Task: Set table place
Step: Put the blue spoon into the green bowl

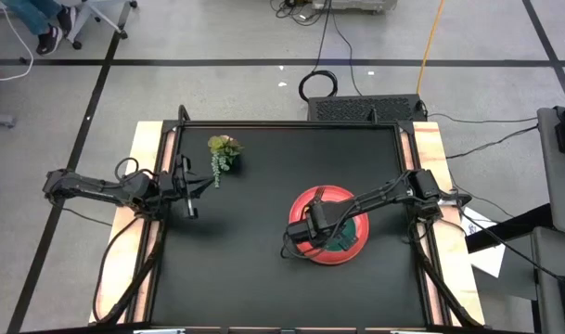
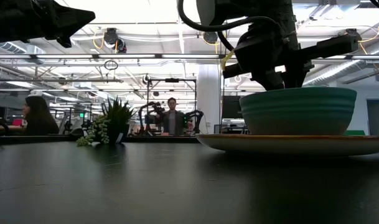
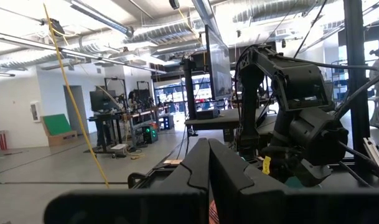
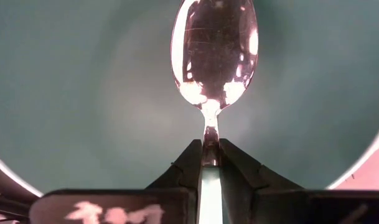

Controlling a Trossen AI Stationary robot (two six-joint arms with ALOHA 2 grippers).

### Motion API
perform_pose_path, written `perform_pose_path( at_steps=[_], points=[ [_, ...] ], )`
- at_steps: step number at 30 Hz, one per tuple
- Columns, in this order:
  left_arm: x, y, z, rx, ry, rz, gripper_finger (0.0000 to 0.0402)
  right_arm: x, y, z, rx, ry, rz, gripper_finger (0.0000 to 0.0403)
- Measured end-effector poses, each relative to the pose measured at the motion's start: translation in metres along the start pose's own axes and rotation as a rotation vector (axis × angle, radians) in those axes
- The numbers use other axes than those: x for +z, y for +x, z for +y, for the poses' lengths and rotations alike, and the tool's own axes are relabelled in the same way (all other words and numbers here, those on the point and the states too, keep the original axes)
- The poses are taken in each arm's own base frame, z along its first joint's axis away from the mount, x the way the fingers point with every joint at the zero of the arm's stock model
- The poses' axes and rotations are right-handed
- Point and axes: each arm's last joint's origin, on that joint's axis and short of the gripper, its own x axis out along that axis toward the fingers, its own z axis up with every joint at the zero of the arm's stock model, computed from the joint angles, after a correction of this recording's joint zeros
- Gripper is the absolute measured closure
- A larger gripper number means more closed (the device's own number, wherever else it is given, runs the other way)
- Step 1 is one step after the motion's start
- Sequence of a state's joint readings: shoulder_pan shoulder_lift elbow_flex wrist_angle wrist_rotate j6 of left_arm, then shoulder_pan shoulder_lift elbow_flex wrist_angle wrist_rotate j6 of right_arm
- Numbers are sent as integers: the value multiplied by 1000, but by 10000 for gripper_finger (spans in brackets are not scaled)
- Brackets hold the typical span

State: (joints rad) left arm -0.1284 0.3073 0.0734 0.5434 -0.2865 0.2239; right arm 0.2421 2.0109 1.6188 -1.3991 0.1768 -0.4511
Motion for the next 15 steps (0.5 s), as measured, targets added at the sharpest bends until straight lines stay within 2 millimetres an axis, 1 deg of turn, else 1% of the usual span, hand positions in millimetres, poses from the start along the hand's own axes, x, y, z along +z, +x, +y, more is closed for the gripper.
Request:
perform_pose_path(
  at_steps=[8,15],
  points=[
    [0,0,0,0,0,0,394,-3,1,-5,7,10,2,374],
    [0,0,0,0,3,0,394,-3,1,-5,30,12,-7,374]
  ],
)
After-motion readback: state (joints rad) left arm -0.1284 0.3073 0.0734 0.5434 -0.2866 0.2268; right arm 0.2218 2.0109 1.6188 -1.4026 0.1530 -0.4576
